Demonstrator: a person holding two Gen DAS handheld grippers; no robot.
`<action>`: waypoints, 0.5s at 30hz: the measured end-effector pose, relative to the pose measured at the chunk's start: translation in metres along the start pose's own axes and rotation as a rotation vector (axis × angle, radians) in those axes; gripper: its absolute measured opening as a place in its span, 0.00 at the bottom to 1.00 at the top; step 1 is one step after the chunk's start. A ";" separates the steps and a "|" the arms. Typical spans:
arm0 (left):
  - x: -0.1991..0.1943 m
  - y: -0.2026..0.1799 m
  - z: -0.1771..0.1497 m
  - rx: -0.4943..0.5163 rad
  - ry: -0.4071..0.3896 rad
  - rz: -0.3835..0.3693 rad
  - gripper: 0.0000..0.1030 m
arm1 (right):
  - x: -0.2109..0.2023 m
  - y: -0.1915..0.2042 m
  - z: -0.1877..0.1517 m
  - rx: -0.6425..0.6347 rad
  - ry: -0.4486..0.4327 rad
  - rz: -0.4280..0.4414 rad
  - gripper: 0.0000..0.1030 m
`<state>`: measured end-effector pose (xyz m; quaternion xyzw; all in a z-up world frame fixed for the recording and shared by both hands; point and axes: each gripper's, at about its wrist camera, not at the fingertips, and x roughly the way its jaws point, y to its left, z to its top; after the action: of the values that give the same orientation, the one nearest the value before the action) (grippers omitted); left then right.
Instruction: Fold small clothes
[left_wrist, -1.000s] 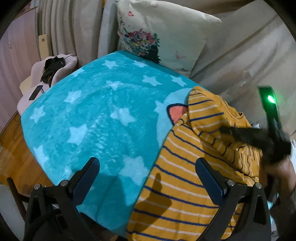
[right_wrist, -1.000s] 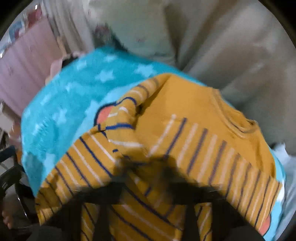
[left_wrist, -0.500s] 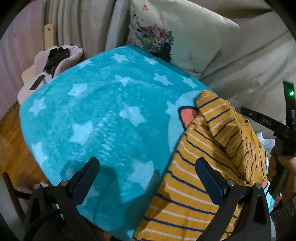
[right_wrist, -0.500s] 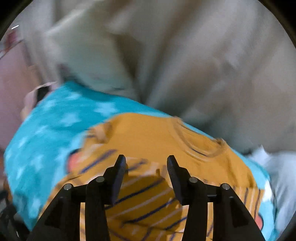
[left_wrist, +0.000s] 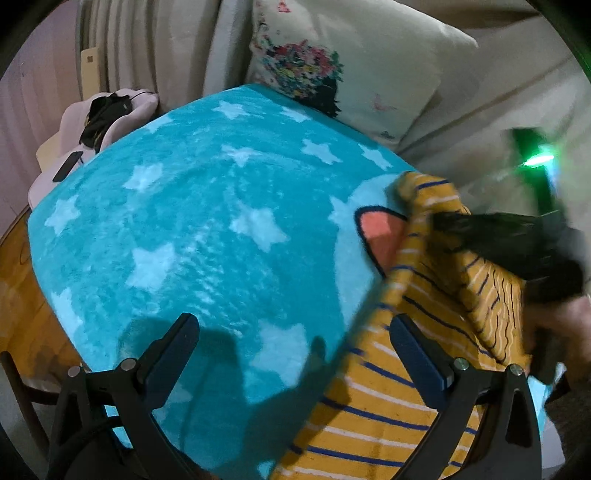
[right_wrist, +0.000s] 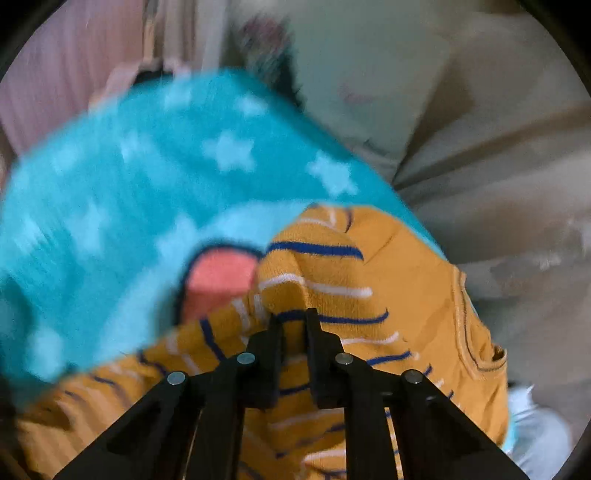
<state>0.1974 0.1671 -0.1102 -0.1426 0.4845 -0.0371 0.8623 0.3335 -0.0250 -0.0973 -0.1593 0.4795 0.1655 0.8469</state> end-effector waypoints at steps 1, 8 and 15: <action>0.001 0.002 0.002 -0.008 -0.002 -0.004 1.00 | -0.013 -0.012 0.002 0.048 -0.014 0.054 0.11; 0.011 0.007 0.011 -0.030 0.015 -0.018 1.00 | -0.017 -0.075 -0.010 0.352 0.052 0.390 0.11; 0.039 -0.031 0.024 0.066 -0.021 -0.100 1.00 | -0.013 -0.066 -0.013 0.345 0.072 0.394 0.11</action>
<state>0.2406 0.1349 -0.1216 -0.1387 0.4660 -0.0946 0.8687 0.3465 -0.0911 -0.0852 0.0780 0.5521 0.2374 0.7954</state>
